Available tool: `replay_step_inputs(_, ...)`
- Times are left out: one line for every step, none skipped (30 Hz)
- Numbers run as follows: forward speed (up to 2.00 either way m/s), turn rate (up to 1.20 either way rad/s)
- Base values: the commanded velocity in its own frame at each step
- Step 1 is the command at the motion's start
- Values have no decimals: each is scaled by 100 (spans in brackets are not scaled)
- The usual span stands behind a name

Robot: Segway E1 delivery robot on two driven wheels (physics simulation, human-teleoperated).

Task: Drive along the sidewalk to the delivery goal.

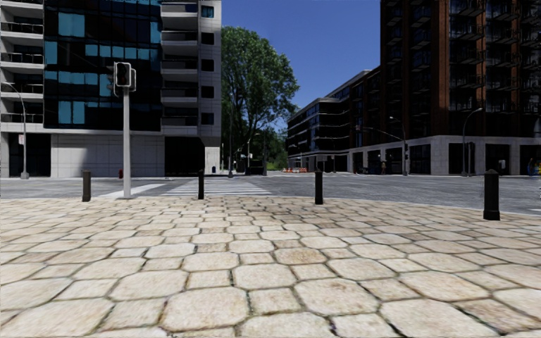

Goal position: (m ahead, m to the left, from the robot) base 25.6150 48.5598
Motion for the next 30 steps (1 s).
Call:
replay_step_inputs(200, 0)
replay_step_inputs(200, 0)
replay_step_inputs(200, 0)
replay_step_inputs(200, 0)
replay_step_inputs(200, 0)
replay_step_inputs(200, 0)
replay_step_inputs(200, 0)
replay_step_inputs(200, 0)
replay_step_inputs(200, 0)
replay_step_inputs(200, 0)
replay_step_inputs(200, 0)
replay_step_inputs(200, 0)
replay_step_inputs(200, 0)
replay_step_inputs(200, 0)
replay_step_inputs(200, 0)
replay_step_inputs(200, 0)
replay_step_inputs(200, 0)
replay_step_inputs(200, 0)
replay_step_inputs(200, 0)
replay_step_inputs(200, 0)
replay_step_inputs(200, 0)
replay_step_inputs(200, 0)
replay_step_inputs(200, 0)
replay_step_inputs(200, 0)
replay_step_inputs(200, 0)
replay_step_inputs(200, 0)
replay_step_inputs(200, 0)
replay_step_inputs(200, 0)
replay_step_inputs(200, 0)
replay_step_inputs(200, 0)
